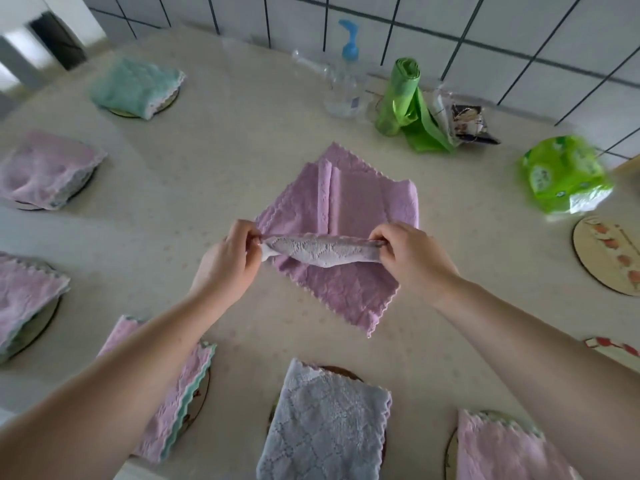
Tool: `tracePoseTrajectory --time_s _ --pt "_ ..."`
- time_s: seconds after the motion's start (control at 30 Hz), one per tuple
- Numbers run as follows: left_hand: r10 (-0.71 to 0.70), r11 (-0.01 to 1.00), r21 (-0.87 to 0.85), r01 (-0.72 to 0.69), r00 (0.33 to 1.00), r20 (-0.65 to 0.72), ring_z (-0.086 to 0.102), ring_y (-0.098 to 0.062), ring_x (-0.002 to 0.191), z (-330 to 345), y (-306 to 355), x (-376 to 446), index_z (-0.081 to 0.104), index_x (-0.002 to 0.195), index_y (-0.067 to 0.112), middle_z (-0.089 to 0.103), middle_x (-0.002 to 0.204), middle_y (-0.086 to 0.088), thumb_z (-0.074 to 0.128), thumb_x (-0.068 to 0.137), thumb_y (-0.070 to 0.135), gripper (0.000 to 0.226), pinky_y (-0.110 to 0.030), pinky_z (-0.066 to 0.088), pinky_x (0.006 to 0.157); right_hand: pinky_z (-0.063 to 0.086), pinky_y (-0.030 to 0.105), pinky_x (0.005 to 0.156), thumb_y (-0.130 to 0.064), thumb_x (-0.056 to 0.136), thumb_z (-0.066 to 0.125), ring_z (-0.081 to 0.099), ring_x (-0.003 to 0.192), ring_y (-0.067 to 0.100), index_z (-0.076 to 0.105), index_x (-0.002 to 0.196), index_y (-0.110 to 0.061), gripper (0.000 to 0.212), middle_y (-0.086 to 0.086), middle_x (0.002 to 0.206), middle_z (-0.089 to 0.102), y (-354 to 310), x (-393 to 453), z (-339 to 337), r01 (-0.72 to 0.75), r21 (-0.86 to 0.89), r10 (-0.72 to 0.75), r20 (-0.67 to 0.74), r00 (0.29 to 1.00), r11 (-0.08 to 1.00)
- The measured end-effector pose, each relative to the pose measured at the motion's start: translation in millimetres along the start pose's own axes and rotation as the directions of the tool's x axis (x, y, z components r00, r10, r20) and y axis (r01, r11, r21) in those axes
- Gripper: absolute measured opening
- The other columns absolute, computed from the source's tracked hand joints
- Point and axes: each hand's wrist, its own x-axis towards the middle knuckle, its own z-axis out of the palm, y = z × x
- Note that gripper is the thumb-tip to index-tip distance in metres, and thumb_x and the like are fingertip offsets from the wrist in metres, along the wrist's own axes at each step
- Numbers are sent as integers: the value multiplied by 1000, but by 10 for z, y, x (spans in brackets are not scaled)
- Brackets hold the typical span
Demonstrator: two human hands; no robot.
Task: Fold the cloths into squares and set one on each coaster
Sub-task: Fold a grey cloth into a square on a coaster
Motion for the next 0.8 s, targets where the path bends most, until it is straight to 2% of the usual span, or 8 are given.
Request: tracePoseTrajectory --time_s 0.07,0.2,0.27,0.37,0.53,0.63,0.7,0.8 --pt "13 999 -30 -14 999 -47 56 -31 68 -109 120 139 50 104 13 57 77 -4 44 94 18 13 -31 36 58 47 33 74 -9 87 45 58 87 19 61 98 -20 22 -5 100 62 -21 107 -203 29 40 -26 -71 997 999" --pt "197 980 7 -197 979 -58 56 -18 87 -471 427 423 58 109 18 60 103 0 55 91 26 20 -28 43 75 44 31 74 -4 85 45 55 90 20 63 101 -17 27 2 100 61 7 286 -693 43 40 -34 -198 980 998" --pt "276 959 73 -276 961 3 57 -18 90 -652 572 529 61 110 16 59 103 -1 60 88 21 23 -31 45 80 38 27 72 -4 86 45 54 91 19 64 105 -17 30 2 102 61 49 295 -929 51 2 -49 -242 969 999" --pt "363 910 201 -362 931 34 58 -25 90 -866 812 582 66 101 10 61 95 -6 60 86 12 16 -29 41 76 35 26 71 -8 87 49 53 90 17 66 102 -17 25 3 100 61 157 215 -1247 78 -29 -83 -287 954 997" --pt "261 947 237 -218 950 -171 54 -21 68 -1093 1308 351 61 85 18 59 73 1 60 86 33 15 -31 43 59 48 37 72 -25 90 49 60 92 33 60 101 -22 16 8 100 67 393 -70 -1707 11 -69 -38 -416 909 998" --pt "224 972 120 -201 945 -236 57 -18 73 -1084 1625 201 64 93 18 62 80 3 59 87 23 9 -24 44 61 50 36 66 -29 91 45 63 75 30 53 97 -27 10 8 80 68 550 -300 -1950 39 12 -29 -454 891 999" --pt "166 984 -28 -178 957 -236 55 -13 80 -1000 1866 105 66 102 17 63 89 3 57 87 11 19 -15 40 64 50 33 61 -27 92 44 64 63 21 49 92 -28 5 0 69 66 684 -462 -2069 58 122 3 -451 892 991" --pt "18 952 -296 -79 979 -202 53 -11 74 -800 2189 -57 64 101 24 63 88 3 54 86 6 26 -21 42 61 53 36 63 -23 92 44 65 70 20 49 91 -29 7 -5 75 65 967 -704 -2205 79 247 44 -457 888 966"
